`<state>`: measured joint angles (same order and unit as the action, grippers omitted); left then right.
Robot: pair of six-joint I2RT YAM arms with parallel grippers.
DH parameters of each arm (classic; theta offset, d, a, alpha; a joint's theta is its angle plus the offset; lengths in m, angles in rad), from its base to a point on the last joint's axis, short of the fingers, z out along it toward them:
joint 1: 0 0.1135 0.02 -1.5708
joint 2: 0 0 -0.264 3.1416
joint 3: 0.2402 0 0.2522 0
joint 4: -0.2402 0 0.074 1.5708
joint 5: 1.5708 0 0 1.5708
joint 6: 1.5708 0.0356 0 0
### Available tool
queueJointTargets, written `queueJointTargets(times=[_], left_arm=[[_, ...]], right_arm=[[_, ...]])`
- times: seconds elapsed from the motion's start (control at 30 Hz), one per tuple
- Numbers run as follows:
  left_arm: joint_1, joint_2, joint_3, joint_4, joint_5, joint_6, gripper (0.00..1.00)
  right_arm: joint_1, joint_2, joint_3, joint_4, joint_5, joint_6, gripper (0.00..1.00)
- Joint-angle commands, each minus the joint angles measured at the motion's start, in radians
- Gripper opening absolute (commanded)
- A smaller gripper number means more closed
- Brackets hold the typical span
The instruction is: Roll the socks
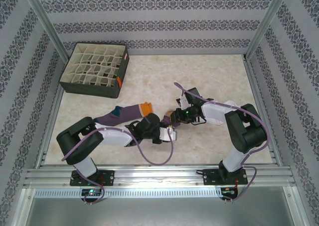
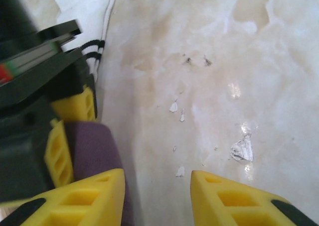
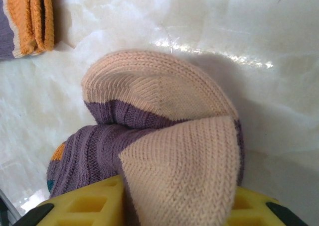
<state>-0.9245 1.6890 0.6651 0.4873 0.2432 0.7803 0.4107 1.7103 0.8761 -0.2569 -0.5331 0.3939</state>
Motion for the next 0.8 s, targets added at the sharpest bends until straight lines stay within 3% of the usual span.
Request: queueJointTargets(times=[0.0, 0.17, 0.3, 0.5, 0.77], left_arm=[[-0.021, 0.065, -0.008, 0.22, -0.246, 0.172, 0.41], [-0.027, 0.117, -0.035, 0.367, -0.3, 0.146, 0.42], [-0.014, 0.109, -0.064, 0.428, -0.258, 0.084, 0.44], [0.056, 0.058, -0.036, 0.252, -0.059, -0.05, 0.52], [0.099, 0.097, 0.015, 0.148, 0.008, -0.108, 0.57]], right_arm=[[0.014, 0.077, -0.032, -0.098, 0.111, -0.007, 0.32], [0.01, 0.081, -0.034, -0.114, 0.114, -0.015, 0.27], [0.004, 0.08, -0.034, -0.131, 0.119, -0.015, 0.25], [0.004, 0.072, -0.013, -0.177, 0.123, -0.014, 0.24], [-0.007, 0.058, 0.014, -0.225, 0.111, -0.006, 0.22]])
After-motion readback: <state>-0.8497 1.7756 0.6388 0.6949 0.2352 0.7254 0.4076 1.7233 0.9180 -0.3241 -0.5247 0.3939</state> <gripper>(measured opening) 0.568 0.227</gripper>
